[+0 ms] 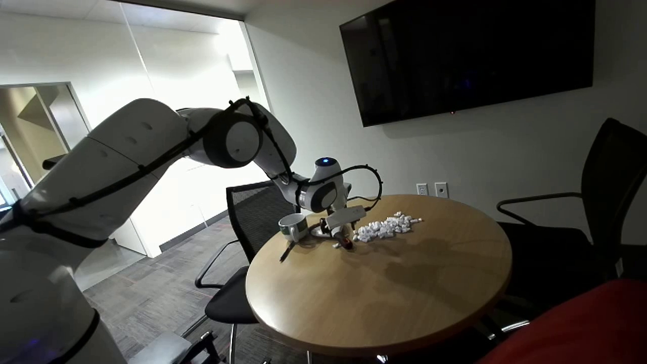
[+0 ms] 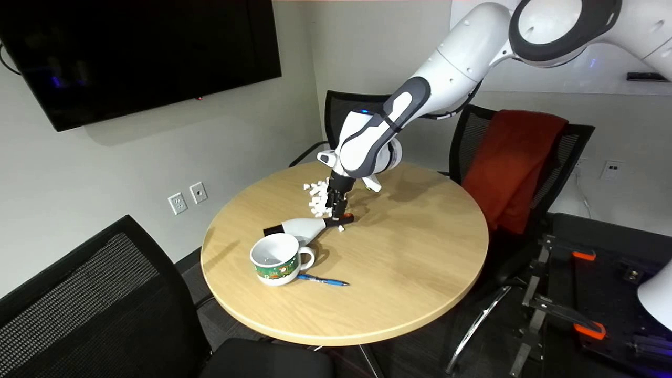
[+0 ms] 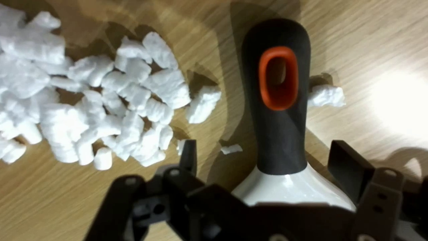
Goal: Sweep the white objects to the right
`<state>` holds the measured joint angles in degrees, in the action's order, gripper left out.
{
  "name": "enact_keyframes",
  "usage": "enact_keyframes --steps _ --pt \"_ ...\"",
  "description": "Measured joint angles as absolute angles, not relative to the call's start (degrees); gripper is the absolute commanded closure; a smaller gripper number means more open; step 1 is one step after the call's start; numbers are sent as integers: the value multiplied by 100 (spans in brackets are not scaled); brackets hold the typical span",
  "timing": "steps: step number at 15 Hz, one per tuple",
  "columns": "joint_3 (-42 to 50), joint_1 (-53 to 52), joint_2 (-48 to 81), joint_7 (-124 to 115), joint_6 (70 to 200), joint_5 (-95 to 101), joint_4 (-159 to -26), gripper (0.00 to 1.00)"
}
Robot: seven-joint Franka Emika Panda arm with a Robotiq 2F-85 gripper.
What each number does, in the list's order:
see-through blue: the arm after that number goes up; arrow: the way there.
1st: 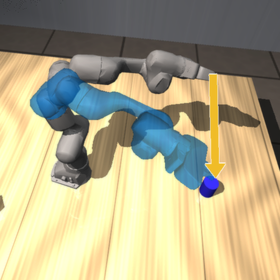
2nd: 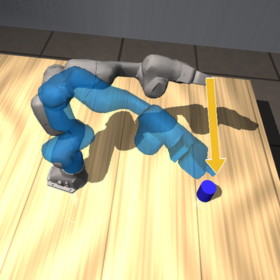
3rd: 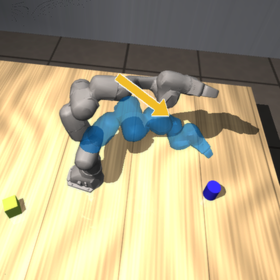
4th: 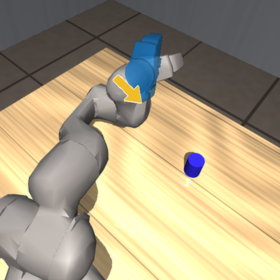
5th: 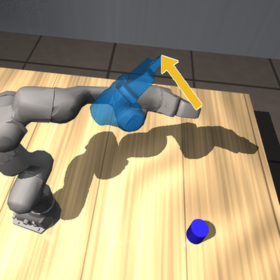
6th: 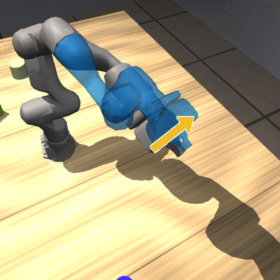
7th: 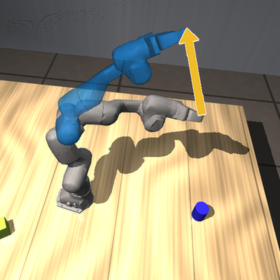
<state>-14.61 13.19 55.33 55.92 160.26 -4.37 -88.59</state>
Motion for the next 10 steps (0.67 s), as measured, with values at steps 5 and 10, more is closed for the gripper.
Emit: enact_keyframes --steps 5,10 --pt "-1462 1310 5717 5592 15928 -354 -8660 0" --pt "-1466 1293 5864 5592 15822 -337 -8490 31"
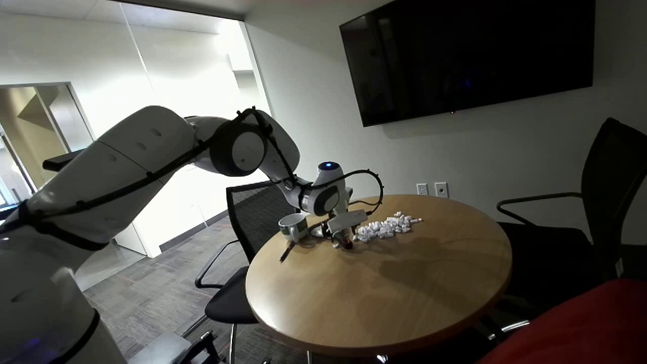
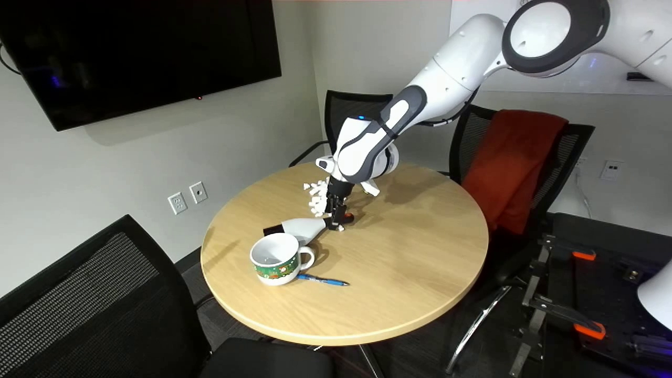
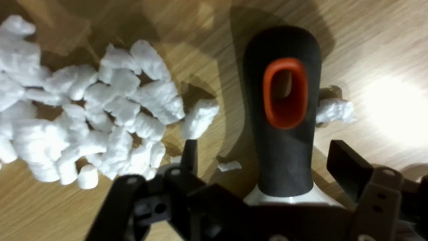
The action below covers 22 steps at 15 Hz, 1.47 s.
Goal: Sweep the white objects to the right
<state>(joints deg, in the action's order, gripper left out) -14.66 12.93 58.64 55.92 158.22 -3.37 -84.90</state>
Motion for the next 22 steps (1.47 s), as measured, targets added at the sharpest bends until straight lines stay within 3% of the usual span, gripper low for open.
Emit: enact_keyframes --steps 6,8,22 --pt "-1515 1293 5960 5592 15790 -334 -8347 77" --pt "-1533 1291 5966 5592 15752 -334 -8318 86" --pt "-1912 1577 5513 5340 15739 -645 -8321 88"
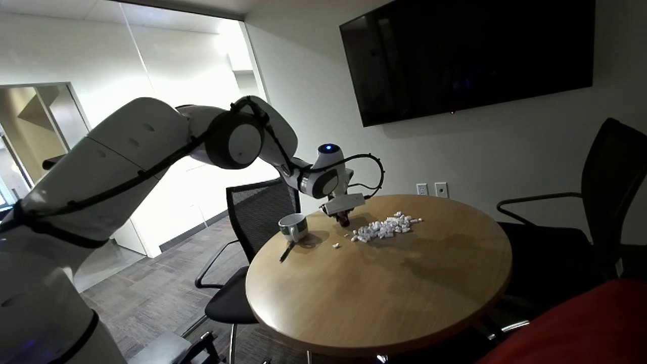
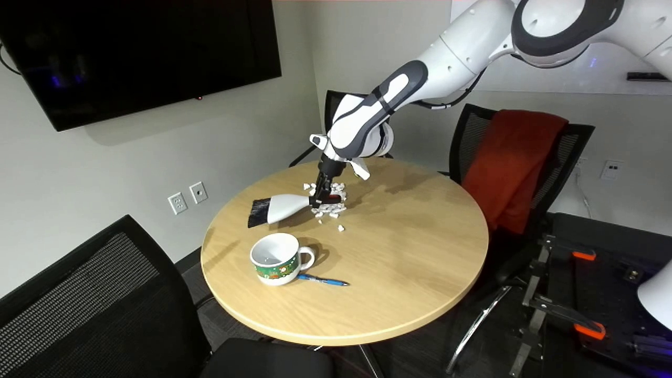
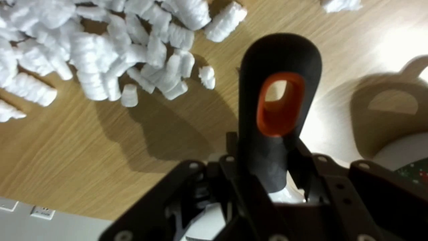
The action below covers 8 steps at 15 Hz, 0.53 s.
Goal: Sweep the white objects to the right
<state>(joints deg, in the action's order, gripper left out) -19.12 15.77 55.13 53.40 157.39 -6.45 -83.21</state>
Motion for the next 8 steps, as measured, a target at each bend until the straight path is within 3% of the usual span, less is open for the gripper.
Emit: enact_keyframes --steps 7,8 --pt "-1091 1245 5178 3346 15725 -681 -8157 88" --pt "-906 1162 5179 3010 15717 -648 -8099 63"
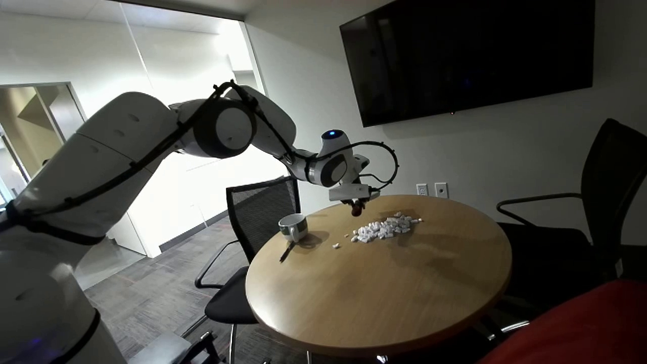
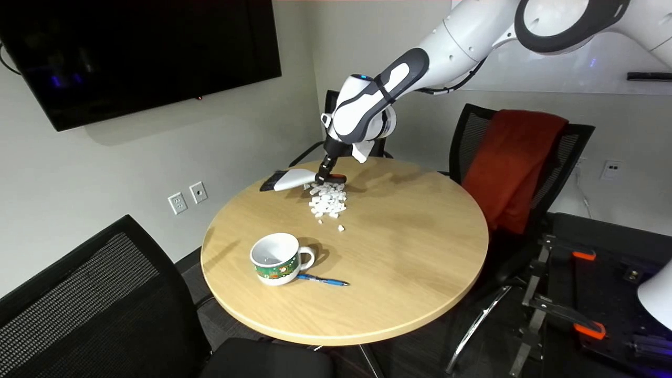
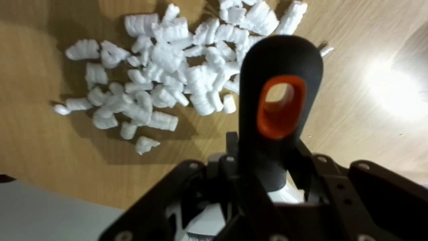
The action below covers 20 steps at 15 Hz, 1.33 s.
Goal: Sweep the white objects to the right
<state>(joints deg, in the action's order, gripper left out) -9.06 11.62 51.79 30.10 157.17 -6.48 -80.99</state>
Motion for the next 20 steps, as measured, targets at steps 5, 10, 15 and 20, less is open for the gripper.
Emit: enact_keyframes --steps 5,10,15,20 --pt "-612 1034 5179 2338 15702 -529 -7991 63" --pt "-638 1055 5241 2125 15646 -543 -7979 88" --pt "-600 1140 5450 1505 15075 -576 -7582 88" --pt "-460 1155 5741 1058 14567 -582 -6990 88"
